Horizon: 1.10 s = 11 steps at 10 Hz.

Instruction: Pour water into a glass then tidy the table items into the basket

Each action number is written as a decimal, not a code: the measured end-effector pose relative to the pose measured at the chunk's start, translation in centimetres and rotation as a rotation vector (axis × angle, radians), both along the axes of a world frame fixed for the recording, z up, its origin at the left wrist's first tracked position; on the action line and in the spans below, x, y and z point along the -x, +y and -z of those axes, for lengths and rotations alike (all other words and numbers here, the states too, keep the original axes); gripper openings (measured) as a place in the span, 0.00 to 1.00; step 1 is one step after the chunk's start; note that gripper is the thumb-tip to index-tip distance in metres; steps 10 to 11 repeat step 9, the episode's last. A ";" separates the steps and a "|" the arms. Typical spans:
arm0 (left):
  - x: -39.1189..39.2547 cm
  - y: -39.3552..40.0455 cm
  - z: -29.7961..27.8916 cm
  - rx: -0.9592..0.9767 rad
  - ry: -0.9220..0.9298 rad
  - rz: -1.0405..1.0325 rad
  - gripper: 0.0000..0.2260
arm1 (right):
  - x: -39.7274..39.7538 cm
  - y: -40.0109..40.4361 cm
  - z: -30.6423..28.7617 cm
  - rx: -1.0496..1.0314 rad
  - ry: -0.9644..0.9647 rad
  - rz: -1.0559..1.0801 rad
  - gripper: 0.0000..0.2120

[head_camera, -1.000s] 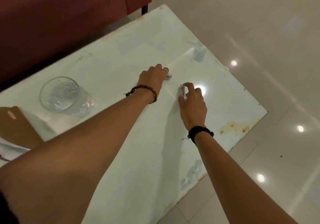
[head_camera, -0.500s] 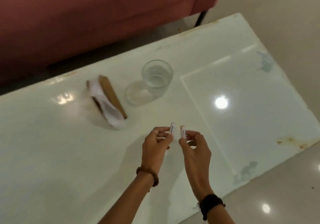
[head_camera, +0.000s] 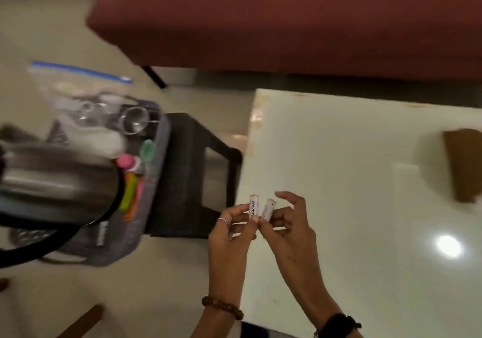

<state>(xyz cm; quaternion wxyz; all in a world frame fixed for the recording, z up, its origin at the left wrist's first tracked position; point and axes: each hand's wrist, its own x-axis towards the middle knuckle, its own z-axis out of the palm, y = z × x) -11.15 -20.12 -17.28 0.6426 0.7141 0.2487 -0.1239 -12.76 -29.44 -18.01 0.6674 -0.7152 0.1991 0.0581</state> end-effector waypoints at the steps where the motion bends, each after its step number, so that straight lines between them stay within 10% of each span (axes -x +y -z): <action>1: -0.9 8.9 -1.8 -0.089 -0.104 -0.126 0.09 | -2.5 8.1 -1.4 -0.019 -0.063 -0.169 0.18; 4: -1.7 28.1 -0.4 -0.748 0.021 0.032 0.03 | -6.7 25.8 -0.2 0.518 -0.195 -0.675 0.14; 7: -2.4 28.6 2.7 -0.940 0.156 0.357 0.08 | -6.7 29.8 1.5 1.032 -0.078 -0.929 0.10; 11: -1.2 26.5 1.9 -1.111 0.081 0.428 0.09 | -6.3 27.7 0.0 0.775 -0.248 -0.878 0.07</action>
